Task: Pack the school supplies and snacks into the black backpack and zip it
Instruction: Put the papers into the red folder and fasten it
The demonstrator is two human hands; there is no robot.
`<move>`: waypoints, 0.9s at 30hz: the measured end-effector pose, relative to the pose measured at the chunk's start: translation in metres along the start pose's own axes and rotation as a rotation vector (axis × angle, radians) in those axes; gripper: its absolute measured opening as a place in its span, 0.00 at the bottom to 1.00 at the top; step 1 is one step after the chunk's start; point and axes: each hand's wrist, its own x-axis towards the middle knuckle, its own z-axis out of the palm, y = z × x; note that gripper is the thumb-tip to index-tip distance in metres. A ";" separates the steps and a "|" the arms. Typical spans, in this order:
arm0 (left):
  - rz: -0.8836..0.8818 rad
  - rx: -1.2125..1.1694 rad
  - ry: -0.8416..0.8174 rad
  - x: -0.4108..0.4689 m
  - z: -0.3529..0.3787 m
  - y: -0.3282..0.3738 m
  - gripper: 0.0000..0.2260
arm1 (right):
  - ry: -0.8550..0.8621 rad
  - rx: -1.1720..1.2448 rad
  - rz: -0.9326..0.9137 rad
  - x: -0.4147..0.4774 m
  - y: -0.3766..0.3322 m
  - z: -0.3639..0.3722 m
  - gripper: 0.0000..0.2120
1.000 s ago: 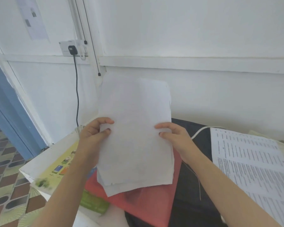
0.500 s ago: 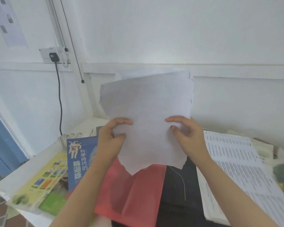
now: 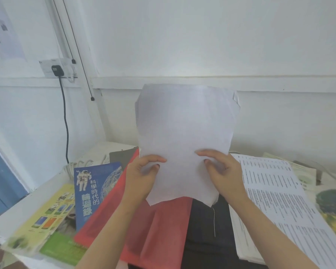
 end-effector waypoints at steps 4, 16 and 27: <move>-0.076 -0.015 -0.052 -0.002 0.000 -0.009 0.24 | -0.046 0.009 0.069 -0.006 0.007 -0.003 0.17; -0.150 -0.035 -0.048 -0.011 0.003 -0.017 0.18 | -0.083 0.003 0.170 -0.021 0.010 0.003 0.13; -0.209 -0.012 -0.100 -0.026 0.005 -0.024 0.15 | -0.092 -0.011 0.158 -0.034 0.014 0.001 0.12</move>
